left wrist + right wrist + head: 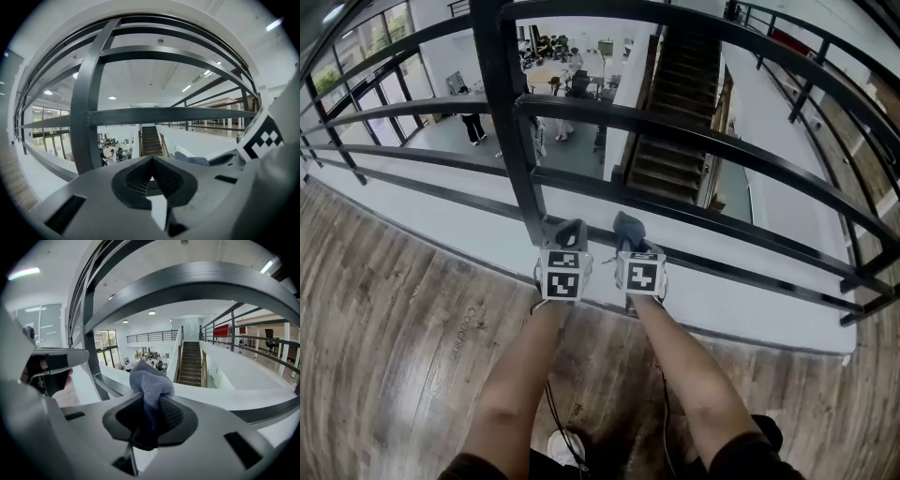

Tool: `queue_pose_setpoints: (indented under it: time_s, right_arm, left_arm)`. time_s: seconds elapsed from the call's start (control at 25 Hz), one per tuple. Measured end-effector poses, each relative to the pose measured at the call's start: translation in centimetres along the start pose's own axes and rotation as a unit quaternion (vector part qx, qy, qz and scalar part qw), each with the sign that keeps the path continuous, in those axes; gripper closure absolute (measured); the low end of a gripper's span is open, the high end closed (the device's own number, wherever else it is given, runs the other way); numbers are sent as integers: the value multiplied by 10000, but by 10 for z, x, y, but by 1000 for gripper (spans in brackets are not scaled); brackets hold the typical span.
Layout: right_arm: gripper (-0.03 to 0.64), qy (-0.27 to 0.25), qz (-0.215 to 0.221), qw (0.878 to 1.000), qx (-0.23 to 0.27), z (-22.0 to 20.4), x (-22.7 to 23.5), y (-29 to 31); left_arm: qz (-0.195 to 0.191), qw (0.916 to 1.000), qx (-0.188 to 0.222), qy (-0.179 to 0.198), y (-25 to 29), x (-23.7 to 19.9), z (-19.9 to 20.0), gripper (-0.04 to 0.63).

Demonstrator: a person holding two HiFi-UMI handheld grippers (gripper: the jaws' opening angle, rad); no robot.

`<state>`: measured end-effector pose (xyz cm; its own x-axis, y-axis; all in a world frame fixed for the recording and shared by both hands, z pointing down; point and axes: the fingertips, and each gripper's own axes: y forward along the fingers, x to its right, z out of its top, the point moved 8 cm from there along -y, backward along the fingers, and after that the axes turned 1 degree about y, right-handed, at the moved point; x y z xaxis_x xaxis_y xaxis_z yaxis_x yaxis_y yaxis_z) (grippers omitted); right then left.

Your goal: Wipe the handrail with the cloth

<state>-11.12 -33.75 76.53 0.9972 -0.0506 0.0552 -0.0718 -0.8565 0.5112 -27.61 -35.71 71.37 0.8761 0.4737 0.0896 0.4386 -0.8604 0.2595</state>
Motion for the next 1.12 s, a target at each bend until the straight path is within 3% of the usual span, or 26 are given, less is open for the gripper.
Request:
queue_pose_setpoints:
  time_s: [0.4,0.84,1.12]
  right_arm:
    - [537,27,-387,9992,2,-22,109,-49]
    - [537,62,-774,9970,-55,-37,230,-125]
    - [537,211,-1097,9937,-117,-57,316,-160]
  left_arm:
    - [-824,9958,-354,-187,19,108,4,594]
    - [-1330,9897,-172,-493,30,245,51,594]
    - [-1801,9823,-397,-316,52,340,41,594]
